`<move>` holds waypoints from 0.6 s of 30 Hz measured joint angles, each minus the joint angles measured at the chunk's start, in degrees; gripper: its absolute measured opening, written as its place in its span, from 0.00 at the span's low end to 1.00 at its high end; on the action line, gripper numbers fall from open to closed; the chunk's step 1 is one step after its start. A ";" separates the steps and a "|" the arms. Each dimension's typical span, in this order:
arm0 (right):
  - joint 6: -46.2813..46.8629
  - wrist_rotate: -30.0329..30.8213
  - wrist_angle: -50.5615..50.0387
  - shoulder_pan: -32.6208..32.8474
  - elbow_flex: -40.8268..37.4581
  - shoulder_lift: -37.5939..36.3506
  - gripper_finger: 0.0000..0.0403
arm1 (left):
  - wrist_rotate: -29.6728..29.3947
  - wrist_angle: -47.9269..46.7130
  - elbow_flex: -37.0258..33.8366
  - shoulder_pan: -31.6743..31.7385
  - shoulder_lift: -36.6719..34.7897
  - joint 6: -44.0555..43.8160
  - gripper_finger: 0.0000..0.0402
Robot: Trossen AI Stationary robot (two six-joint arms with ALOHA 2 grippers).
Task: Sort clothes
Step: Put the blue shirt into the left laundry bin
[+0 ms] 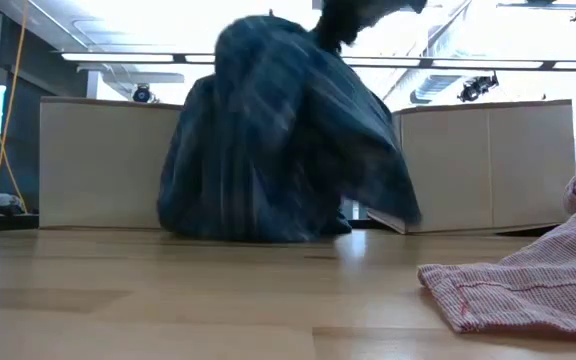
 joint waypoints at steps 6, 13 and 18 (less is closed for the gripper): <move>-9.71 -33.92 -11.83 9.68 -0.07 6.61 0.00 | -1.52 5.56 0.00 0.04 0.02 5.18 0.66; -11.67 -22.30 2.89 17.74 -0.04 7.67 0.00 | -4.48 6.13 -0.02 0.04 0.02 5.26 0.66; -3.17 13.91 5.32 17.92 0.02 8.43 0.00 | -3.53 2.52 -0.02 -0.84 0.02 0.12 0.66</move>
